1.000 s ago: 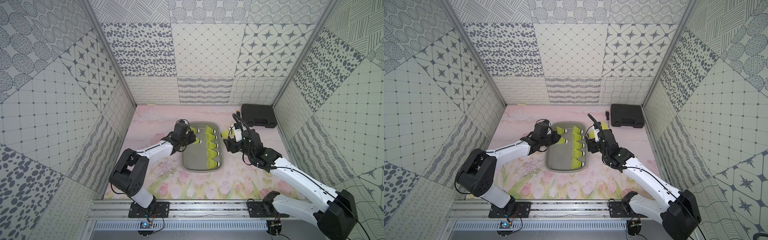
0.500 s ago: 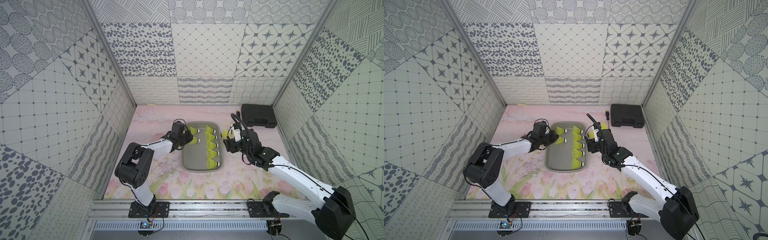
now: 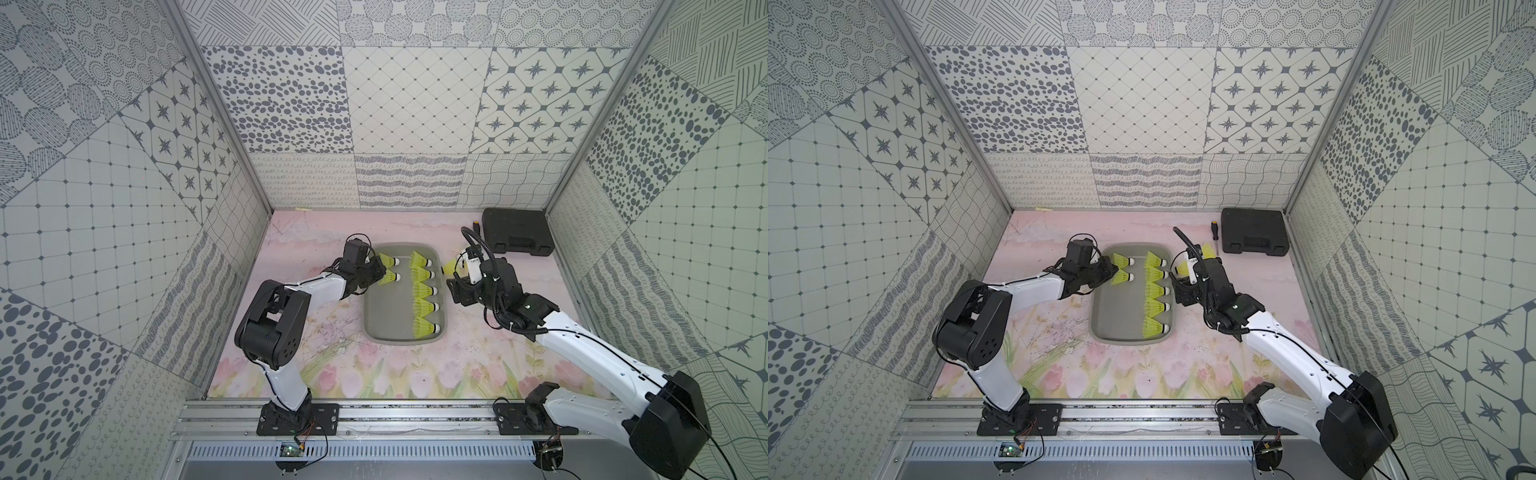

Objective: Put the shuttlecocks into the storage box
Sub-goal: Place the shuttlecock in the storage box.

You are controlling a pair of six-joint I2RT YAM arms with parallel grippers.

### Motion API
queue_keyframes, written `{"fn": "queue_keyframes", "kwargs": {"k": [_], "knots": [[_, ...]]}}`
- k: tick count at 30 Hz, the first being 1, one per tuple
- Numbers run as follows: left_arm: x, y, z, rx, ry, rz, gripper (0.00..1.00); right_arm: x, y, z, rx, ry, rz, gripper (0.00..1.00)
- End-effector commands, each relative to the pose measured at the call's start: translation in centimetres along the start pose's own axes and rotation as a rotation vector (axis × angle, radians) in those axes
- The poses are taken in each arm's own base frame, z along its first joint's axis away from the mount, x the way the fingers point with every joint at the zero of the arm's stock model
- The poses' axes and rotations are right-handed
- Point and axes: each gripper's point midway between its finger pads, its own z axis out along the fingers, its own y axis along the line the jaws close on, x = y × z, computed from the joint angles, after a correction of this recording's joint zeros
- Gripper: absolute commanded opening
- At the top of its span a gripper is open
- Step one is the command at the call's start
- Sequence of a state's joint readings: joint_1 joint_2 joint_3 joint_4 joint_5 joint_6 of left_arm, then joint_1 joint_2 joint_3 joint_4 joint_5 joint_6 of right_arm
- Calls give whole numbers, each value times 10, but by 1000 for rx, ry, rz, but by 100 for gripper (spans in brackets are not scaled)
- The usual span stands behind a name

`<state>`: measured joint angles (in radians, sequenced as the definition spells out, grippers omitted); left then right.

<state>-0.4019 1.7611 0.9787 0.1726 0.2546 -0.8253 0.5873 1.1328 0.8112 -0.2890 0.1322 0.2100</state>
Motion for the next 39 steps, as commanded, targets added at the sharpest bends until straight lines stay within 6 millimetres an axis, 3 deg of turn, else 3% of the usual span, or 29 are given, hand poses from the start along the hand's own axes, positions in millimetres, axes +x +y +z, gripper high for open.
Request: {"fn": "queue_keyframes", "kwargs": {"k": [1, 15, 39], "knots": [[-11, -2, 0, 0, -25, 44, 0, -6, -1, 2, 4, -21, 11, 76], [-13, 5, 6, -22, -11, 45, 0, -5, -2, 2, 5, -14, 12, 77], [-14, 12, 3, -60, -12, 60, 24, -3, -3, 1, 7, -5, 17, 77]]}}
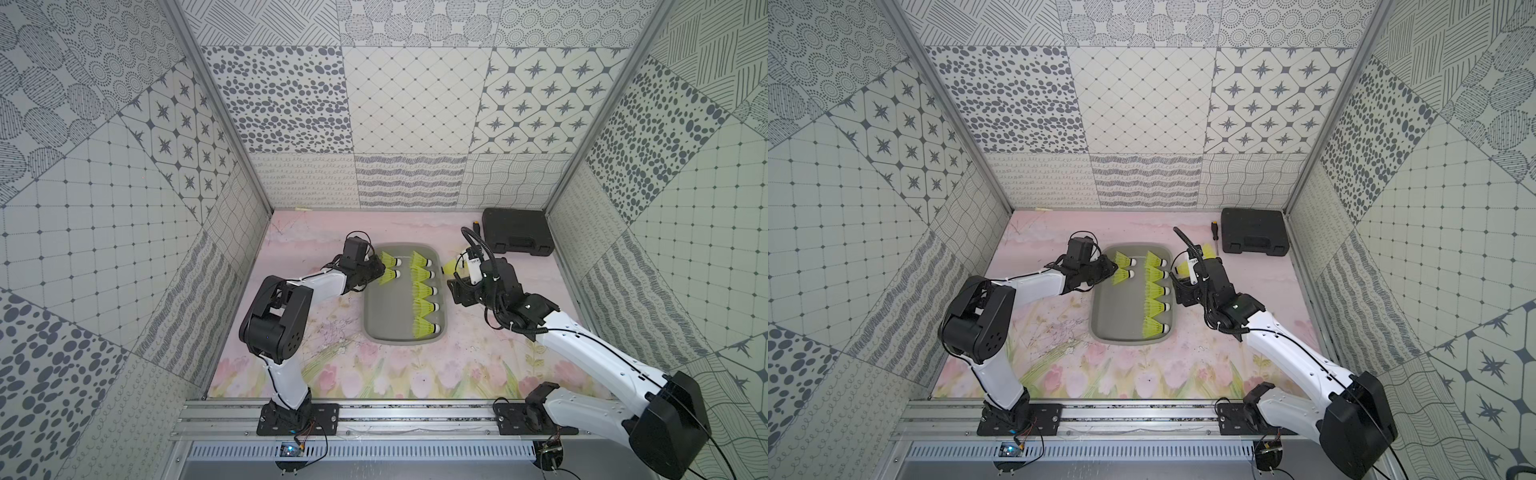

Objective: Put the shuttlecocks into the storage box
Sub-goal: Place the shuttlecock in the storage box.

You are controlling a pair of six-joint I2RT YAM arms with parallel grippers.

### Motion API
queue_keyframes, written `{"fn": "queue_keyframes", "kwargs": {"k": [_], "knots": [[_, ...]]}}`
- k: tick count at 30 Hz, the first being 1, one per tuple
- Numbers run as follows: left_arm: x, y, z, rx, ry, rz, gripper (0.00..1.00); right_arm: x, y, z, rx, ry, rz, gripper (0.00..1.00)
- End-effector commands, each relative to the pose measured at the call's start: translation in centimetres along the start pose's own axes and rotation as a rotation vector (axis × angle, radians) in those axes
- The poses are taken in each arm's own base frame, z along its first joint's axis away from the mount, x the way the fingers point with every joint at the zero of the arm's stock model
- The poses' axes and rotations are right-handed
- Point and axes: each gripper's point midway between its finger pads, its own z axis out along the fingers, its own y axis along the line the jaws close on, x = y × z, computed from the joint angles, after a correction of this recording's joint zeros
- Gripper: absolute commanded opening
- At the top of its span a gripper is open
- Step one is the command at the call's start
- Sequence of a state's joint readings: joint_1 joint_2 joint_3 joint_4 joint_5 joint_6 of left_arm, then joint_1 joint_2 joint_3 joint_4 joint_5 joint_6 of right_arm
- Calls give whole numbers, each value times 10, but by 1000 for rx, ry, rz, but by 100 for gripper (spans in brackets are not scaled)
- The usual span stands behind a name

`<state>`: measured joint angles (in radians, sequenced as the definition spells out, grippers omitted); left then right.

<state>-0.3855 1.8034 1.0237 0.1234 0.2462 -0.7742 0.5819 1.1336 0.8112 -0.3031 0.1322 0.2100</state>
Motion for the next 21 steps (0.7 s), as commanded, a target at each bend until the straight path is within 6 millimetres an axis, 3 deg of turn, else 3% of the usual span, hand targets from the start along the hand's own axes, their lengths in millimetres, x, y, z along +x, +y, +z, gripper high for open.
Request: {"fn": "queue_keyframes", "kwargs": {"k": [1, 12, 21], "knots": [[-9, 0, -6, -12, -29, 33, 24, -5, -1, 1, 3, -16, 18, 77], [-12, -9, -18, 5, -46, 65, 33, 0, -4, 7, 13, 7, 58, 77], [-20, -18, -54, -6, -93, 129, 39, 3, -11, 24, -9, 79, 165, 76]]}}
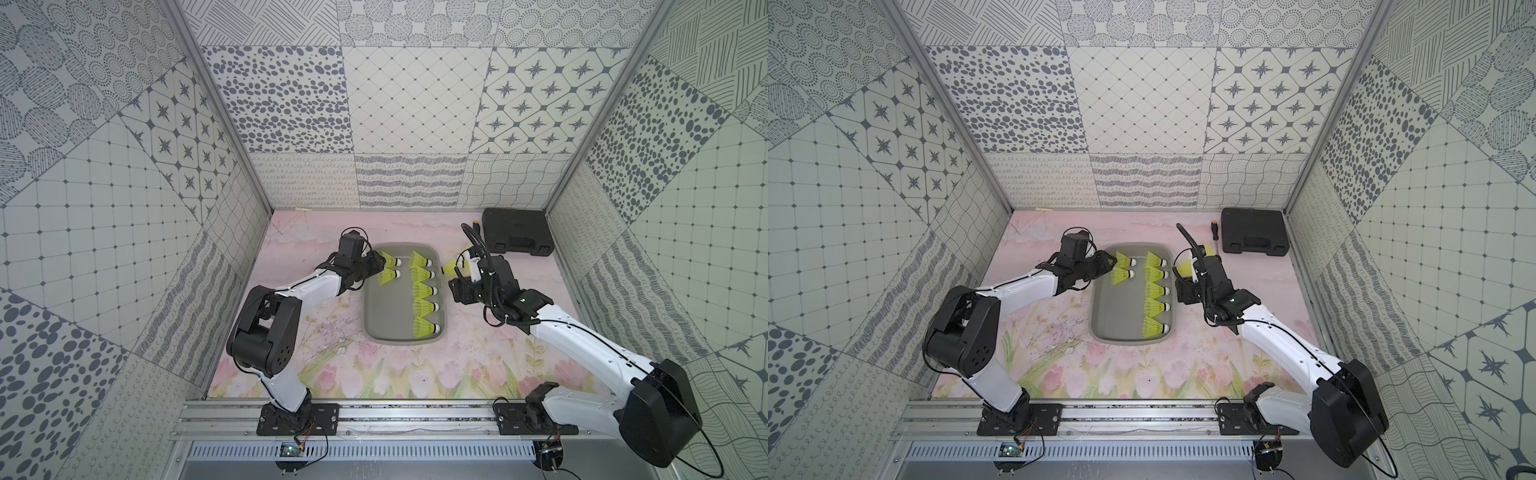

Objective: Put the shuttlecocks into the storage box
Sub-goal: Place the shuttlecock in the storage box, then pick up the shuttlecock at the center of the board.

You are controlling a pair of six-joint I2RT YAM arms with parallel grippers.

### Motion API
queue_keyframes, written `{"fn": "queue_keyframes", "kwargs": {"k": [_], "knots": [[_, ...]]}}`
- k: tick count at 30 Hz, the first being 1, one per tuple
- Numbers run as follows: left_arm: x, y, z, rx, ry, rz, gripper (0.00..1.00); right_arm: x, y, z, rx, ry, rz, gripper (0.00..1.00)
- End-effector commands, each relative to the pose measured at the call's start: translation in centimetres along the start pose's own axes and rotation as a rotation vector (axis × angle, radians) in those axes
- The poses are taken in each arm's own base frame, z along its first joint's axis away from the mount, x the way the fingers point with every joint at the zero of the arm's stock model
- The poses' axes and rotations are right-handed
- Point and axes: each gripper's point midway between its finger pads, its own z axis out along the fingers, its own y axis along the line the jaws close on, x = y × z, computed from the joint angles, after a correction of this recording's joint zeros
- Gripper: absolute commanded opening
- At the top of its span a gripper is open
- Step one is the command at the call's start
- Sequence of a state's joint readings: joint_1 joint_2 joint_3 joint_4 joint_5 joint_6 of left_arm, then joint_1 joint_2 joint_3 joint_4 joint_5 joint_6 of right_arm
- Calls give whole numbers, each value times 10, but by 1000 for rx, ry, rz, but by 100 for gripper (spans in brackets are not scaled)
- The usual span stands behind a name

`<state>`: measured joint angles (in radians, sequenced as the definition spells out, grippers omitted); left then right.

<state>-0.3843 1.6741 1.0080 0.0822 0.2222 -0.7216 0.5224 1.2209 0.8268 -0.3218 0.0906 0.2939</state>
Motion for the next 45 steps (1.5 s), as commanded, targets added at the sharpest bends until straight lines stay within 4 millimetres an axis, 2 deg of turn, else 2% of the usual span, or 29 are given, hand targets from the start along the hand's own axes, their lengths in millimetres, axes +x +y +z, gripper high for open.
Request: {"fn": "queue_keyframes", "kwargs": {"k": [1, 13, 18, 22, 27, 36, 39, 45], "knots": [[-6, 4, -25, -39, -30, 69, 39, -13, 4, 5, -45, 6, 71, 76], [-2, -3, -104, -66, -53, 183, 41, -12, -22, 55, -31, 135, 249, 59], [2, -2, -122, -70, -65, 196, 42, -15, -35, 71, 24, 136, 335, 52], [7, -2, -124, -64, -54, 193, 42, -23, -48, 78, 60, 91, 437, 44], [9, -1, -122, -61, -40, 190, 42, -33, -64, 80, 128, 21, 569, 41], [9, -2, -119, -51, -34, 189, 42, -32, -94, 89, 269, -55, 830, 51], [10, -3, -119, -50, -33, 189, 42, -31, -98, 94, 291, -69, 902, 55], [12, -2, -116, -45, -27, 185, 42, -27, -101, 109, 305, -79, 1012, 55]]}}
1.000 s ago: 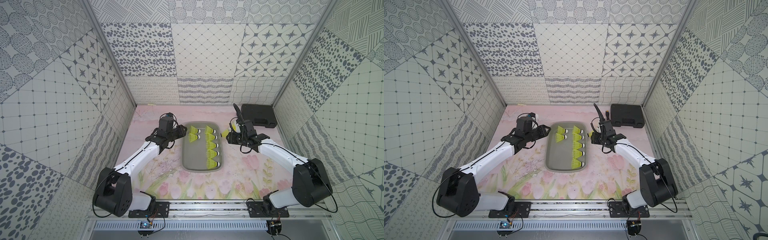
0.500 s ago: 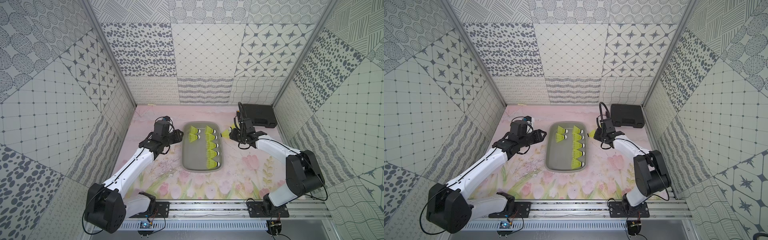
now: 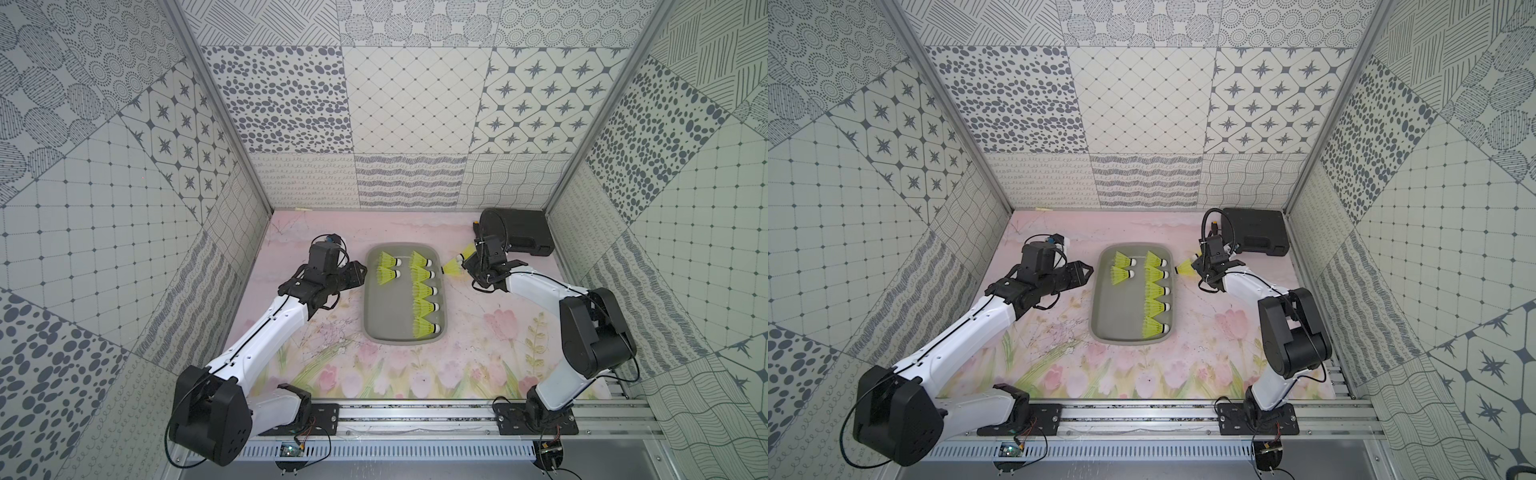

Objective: Put the shuttlecocks into the storage box
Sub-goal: Pick up the shuttlecock at the center of the board.

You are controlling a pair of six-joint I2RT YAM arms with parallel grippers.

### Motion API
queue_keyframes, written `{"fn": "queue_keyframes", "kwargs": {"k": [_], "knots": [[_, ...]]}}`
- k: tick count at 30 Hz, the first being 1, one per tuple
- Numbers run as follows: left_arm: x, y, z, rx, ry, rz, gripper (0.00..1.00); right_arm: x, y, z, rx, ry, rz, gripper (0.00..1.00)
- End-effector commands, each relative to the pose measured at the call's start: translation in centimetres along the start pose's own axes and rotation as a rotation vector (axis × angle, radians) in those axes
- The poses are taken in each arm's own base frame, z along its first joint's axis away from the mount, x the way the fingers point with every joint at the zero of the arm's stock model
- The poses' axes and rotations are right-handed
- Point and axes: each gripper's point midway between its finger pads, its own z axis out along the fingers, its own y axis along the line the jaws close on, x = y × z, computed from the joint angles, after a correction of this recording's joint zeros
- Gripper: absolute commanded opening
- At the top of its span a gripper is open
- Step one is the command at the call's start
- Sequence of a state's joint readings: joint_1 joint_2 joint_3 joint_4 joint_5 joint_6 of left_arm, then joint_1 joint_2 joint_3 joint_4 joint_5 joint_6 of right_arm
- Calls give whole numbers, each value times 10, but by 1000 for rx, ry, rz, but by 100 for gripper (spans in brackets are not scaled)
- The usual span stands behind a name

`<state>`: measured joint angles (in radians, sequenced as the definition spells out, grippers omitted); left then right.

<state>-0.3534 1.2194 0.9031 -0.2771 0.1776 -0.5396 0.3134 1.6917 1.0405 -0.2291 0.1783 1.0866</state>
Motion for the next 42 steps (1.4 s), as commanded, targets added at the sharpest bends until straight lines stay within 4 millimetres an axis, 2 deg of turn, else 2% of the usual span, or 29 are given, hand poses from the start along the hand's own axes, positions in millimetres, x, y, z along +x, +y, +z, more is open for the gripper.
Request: {"fn": "queue_keyframes", "kwargs": {"k": [1, 8, 15, 22, 35, 42], "knots": [[1, -1, 2, 15, 7, 23, 42, -11, 11, 8, -22, -44, 123, 55], [3, -4, 5, 31, 19, 16, 42, -9, 6, 28, -3, -62, 242, 58], [5, -5, 7, 42, 26, 10, 42, -7, 21, 48, -29, -45, 268, 59], [6, -4, 7, 40, 28, 11, 42, -13, 15, 51, 1, -86, 286, 60], [8, -2, 6, 34, 34, 11, 42, -12, 0, 62, 52, -86, 292, 59], [8, -3, 2, 32, 26, 17, 42, -14, -20, 61, 90, -90, 295, 46]]}}
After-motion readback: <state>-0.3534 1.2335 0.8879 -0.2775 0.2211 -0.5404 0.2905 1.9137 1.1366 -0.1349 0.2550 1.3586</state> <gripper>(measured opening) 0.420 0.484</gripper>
